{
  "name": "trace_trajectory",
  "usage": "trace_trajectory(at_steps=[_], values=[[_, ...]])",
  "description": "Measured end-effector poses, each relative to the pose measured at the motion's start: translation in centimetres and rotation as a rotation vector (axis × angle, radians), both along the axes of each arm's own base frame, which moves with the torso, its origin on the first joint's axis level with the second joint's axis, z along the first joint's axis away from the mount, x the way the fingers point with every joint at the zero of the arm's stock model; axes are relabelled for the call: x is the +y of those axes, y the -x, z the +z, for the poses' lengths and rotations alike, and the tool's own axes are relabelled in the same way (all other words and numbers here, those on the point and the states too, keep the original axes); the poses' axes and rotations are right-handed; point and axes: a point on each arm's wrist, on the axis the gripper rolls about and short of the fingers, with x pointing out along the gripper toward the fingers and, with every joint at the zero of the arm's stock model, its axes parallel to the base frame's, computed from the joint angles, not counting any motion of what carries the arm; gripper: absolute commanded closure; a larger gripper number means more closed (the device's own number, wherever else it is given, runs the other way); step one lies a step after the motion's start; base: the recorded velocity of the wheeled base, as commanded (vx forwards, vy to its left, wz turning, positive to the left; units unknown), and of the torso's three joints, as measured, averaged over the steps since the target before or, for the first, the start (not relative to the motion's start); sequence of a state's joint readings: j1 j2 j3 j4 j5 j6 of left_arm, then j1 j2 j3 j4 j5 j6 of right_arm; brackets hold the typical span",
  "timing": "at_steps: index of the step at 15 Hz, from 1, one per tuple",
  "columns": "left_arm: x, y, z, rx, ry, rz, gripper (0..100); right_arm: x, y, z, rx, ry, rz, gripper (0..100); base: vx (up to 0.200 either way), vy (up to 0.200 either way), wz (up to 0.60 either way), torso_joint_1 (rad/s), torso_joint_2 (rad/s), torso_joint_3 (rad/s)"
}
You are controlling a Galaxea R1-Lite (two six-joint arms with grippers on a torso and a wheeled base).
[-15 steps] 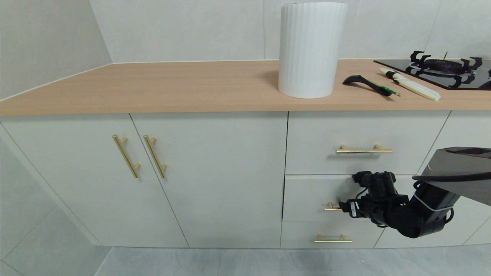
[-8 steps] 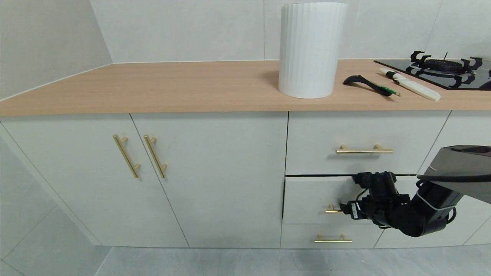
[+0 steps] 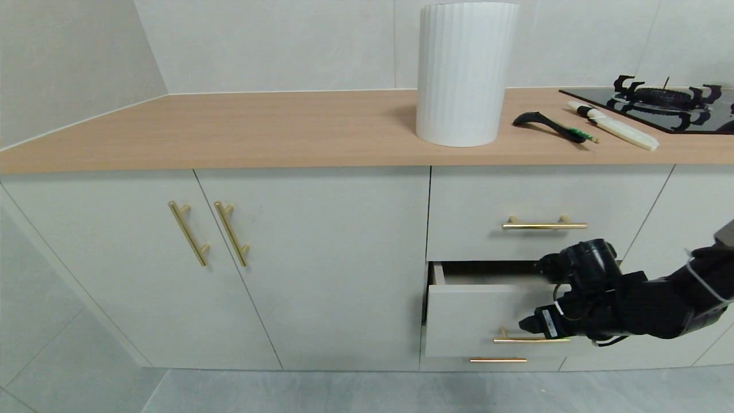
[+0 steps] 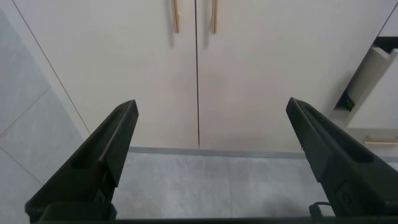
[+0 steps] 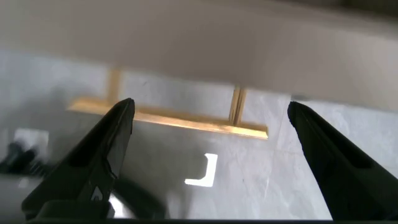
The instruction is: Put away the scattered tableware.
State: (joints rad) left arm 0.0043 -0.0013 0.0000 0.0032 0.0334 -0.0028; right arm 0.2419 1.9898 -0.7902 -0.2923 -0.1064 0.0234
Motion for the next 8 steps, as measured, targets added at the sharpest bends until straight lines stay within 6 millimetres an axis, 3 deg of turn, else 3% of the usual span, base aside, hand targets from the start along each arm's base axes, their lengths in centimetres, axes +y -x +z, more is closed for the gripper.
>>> trace_trajectory(at_steps=[4,8], values=[[0.0,0.0,0.0,0.0,0.0,0.0,0,0.9,3.1,5.9,-0.102,-0.043,0.061,0,0.0,0.0,0.0,0.0,0.0,0.0],[0.0,0.0,0.0,0.0,0.0,-0.001,0,1.0,3.0,8.3,-0.243,-0.093,0.041,0,0.0,0.0,0.0,0.0,0.0,0.0]])
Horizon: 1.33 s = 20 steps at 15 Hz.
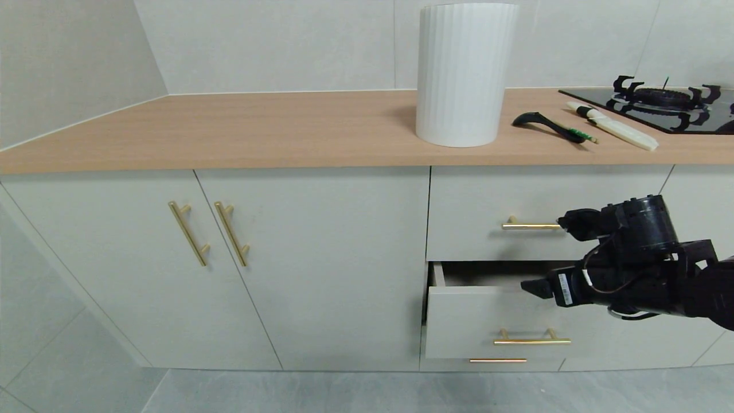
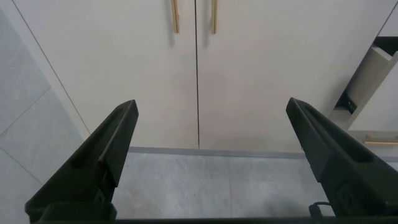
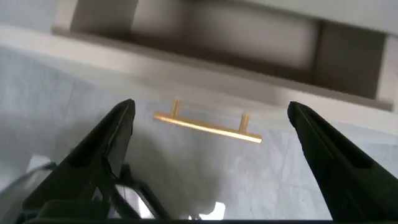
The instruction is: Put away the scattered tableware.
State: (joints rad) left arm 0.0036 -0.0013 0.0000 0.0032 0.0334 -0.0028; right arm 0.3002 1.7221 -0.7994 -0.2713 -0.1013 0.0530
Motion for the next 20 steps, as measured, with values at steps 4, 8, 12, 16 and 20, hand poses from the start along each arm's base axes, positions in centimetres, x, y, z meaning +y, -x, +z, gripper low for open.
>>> trace_trajectory(at_steps=[4,8,12,16,20], values=[[0.0,0.0,0.0,0.0,0.0,0.001,0,0.3,-1.4,-1.4,-0.036,-0.003,-0.042,0,0.0,0.0,0.0,0.0,0.0,0.0],[0.0,0.0,0.0,0.0,0.0,0.001,0,0.9,-3.5,-4.0,-0.05,-0.018,-0.124,0,0.0,0.0,0.0,0.0,0.0,0.0],[0.0,0.0,0.0,0.0,0.0,0.001,0,0.6,-4.4,-5.9,-0.007,0.0,-0.144,0,0.0,0.0,0.0,0.0,0.0,0.0],[0.0,0.0,0.0,0.0,0.0,0.001,0,0.4,-4.4,-6.4,0.016,0.012,-0.145,0,0.0,0.0,0.0,0.0,0.0,0.0],[0.0,0.0,0.0,0.0,0.0,0.0,0,0.3,-3.8,-6.5,0.075,0.034,-0.138,0,0.0,0.0,0.0,0.0,0.0,0.0]])
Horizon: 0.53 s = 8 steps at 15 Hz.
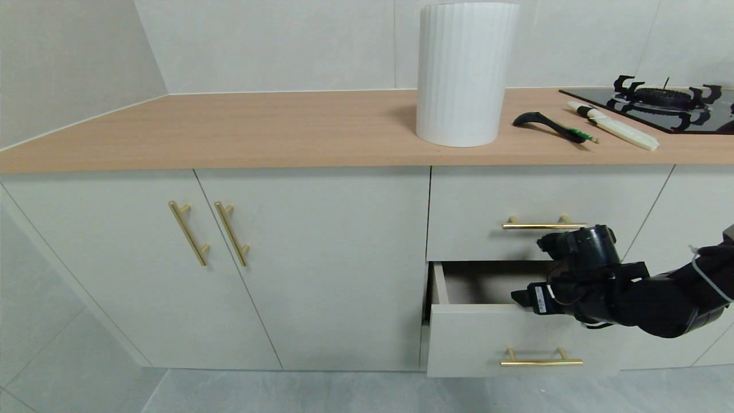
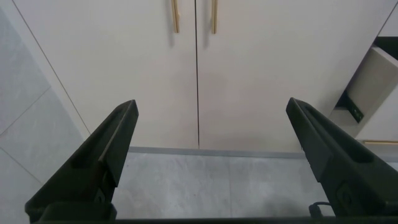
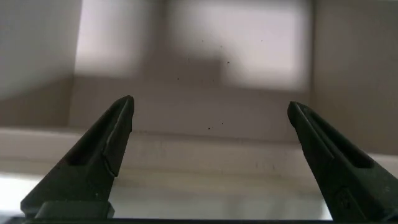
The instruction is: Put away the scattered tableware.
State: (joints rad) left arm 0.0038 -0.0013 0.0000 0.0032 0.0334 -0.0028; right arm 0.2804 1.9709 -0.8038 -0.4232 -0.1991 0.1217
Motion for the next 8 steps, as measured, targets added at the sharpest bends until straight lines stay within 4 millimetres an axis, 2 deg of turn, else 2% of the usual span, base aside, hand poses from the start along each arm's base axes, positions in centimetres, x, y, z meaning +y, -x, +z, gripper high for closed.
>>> trace_trajectory(at_steps=[5,8], values=[[0.0,0.0,0.0,0.0,0.0,0.0,0,-0.4,1.5,1.4,0.067,0.044,0.037,0,0.0,0.0,0.0,0.0,0.0,0.0],[0.0,0.0,0.0,0.0,0.0,0.0,0,-0.8,3.2,1.8,0.179,0.106,0.099,0,0.0,0.0,0.0,0.0,0.0,0.0]])
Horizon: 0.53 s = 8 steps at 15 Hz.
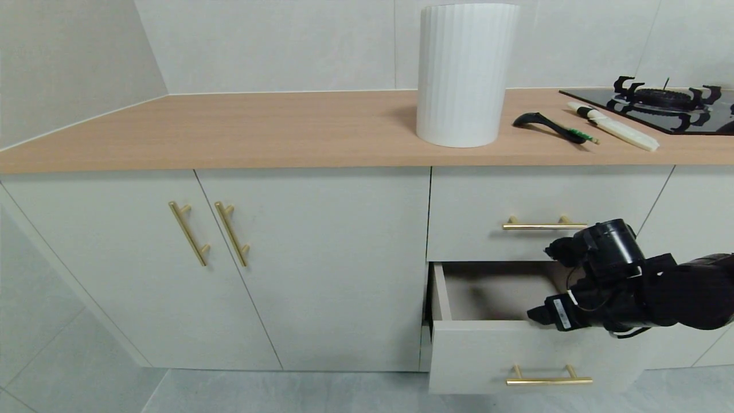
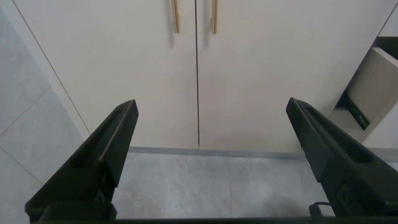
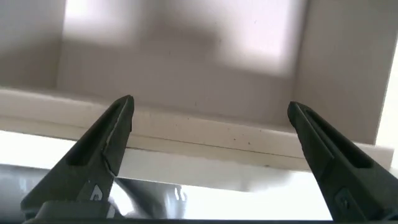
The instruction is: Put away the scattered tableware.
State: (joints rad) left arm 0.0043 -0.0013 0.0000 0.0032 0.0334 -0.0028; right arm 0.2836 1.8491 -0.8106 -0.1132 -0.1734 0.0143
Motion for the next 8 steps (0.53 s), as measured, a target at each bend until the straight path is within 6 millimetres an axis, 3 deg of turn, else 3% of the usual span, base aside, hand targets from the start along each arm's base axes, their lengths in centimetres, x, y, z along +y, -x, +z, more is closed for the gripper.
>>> trace_trajectory(at_steps=[8], values=[[0.0,0.0,0.0,0.0,0.0,0.0,0,-0.4,2.5,0.6,0.154,0.103,0.1,0,0.0,0.0,0.0,0.0,0.0,0.0]])
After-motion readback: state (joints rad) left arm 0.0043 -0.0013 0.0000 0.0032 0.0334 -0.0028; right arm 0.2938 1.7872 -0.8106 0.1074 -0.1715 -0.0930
